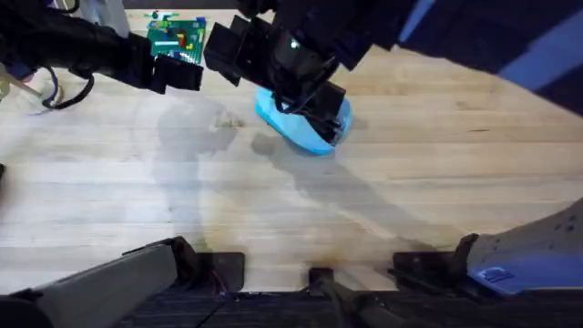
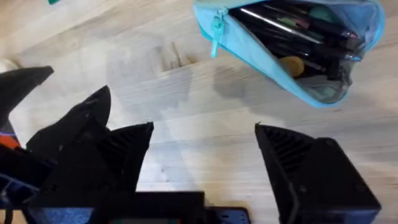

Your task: Unzip the bag, pick up the pens from the table one at a time and place them inside, then zip the bag closed.

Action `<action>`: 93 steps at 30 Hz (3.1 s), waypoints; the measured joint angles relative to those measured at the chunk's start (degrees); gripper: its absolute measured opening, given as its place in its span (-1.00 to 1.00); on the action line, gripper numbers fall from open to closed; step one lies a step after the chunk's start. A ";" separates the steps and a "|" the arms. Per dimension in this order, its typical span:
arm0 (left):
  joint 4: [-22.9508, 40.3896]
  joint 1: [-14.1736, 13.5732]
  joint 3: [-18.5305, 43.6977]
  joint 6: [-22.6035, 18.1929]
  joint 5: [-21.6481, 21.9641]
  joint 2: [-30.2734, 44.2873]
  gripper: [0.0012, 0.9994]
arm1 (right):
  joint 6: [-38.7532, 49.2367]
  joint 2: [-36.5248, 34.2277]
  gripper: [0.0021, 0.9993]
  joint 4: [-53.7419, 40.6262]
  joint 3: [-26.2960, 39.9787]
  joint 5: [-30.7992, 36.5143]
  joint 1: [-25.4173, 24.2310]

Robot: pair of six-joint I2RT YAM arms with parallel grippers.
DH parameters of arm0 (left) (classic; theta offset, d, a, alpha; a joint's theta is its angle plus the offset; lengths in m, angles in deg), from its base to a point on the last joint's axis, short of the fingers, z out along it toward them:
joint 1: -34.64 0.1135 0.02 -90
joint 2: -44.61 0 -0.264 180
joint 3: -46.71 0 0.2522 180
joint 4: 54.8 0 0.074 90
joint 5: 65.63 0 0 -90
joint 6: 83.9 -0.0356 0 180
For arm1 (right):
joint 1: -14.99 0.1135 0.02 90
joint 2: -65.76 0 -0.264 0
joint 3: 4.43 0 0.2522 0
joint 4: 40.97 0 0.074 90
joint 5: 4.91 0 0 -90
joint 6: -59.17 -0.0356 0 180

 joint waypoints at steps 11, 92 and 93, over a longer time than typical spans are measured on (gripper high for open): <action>0.03 0.00 0.00 0.00 0.00 0.00 0.99 | -4.31 -4.48 1.00 3.20 0.00 0.00 -0.02; 1.45 9.20 0.00 -3.69 -10.51 3.12 0.99 | -4.79 -18.87 0.84 12.38 0.00 13.51 -3.45; 1.45 9.20 0.00 -3.69 -10.51 3.10 0.99 | -4.78 -18.95 0.83 12.40 0.00 13.51 -3.60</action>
